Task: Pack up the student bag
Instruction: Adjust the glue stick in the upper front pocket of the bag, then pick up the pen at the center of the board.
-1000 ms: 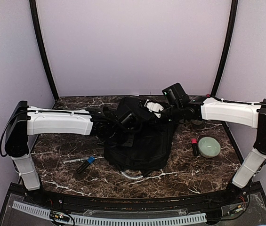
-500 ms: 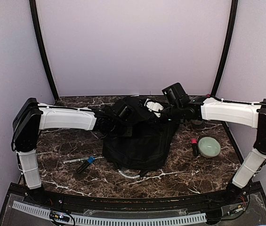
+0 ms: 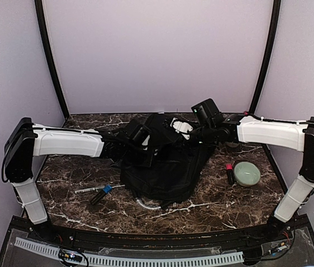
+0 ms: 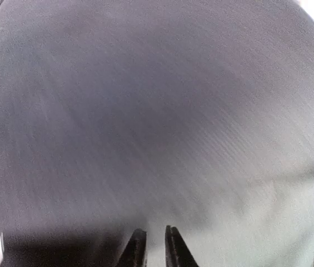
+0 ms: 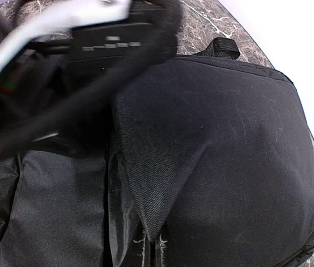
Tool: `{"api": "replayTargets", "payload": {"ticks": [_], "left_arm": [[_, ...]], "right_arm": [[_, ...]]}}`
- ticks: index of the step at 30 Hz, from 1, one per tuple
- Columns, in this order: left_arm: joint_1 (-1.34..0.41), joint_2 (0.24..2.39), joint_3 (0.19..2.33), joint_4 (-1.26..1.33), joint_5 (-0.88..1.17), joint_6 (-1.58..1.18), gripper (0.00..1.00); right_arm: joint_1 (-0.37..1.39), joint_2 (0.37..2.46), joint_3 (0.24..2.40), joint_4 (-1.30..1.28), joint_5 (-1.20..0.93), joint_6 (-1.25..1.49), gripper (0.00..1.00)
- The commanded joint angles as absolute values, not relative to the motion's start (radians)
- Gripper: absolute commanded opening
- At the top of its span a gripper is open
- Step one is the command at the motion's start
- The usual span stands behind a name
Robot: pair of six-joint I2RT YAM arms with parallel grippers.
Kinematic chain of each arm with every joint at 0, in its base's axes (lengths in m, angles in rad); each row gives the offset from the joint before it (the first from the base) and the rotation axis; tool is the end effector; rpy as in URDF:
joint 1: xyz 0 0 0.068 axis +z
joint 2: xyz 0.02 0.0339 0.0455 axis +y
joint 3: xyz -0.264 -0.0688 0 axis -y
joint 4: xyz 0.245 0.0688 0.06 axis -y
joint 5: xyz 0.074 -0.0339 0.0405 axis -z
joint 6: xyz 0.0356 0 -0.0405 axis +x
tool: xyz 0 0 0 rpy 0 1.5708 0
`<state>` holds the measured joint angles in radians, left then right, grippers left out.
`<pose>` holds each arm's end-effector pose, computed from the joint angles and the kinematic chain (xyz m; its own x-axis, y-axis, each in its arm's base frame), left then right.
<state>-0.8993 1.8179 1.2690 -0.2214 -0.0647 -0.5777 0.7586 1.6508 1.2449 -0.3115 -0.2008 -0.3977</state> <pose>0.2528 -0.3145 0.2166 -0.7738 0.0978 -0.6258 0.3937 0.8483 -0.3542 0.2651 0.2610 0.2635 -0.1366 -0.6524 -0.7455 -0.9068 0.3852 -0.1709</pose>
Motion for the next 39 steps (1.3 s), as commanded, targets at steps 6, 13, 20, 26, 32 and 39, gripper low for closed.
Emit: {"api": "replayTargets", "payload": {"ticks": [6,13,20,26,32,39], "left_arm": [[-0.934,1.421,1.072,-0.552,-0.075,-0.494,0.34],[-0.934,1.274,0.869,-0.684,-0.129,-0.595,0.47],[-0.929,1.232,0.798,-0.827,-0.191,-0.647,0.57],[-0.887,1.281,0.812,-0.866,-0.223,-0.630,0.61],[-0.865,1.371,0.817,-0.833,-0.192,-0.582,0.55],[-0.831,1.425,0.796,-0.758,-0.153,-0.536,0.48]], "right_arm": [[0.773,1.614,1.241,-0.255,-0.248,-0.412,0.00],[0.773,1.619,1.238,-0.255,-0.246,-0.412,0.00],[0.773,1.638,1.236,-0.254,-0.257,-0.410,0.00],[0.773,1.642,1.235,-0.255,-0.255,-0.411,0.00],[0.772,1.634,1.230,-0.256,-0.246,-0.414,0.00],[0.773,1.635,1.226,-0.253,-0.257,-0.413,0.00]]}}
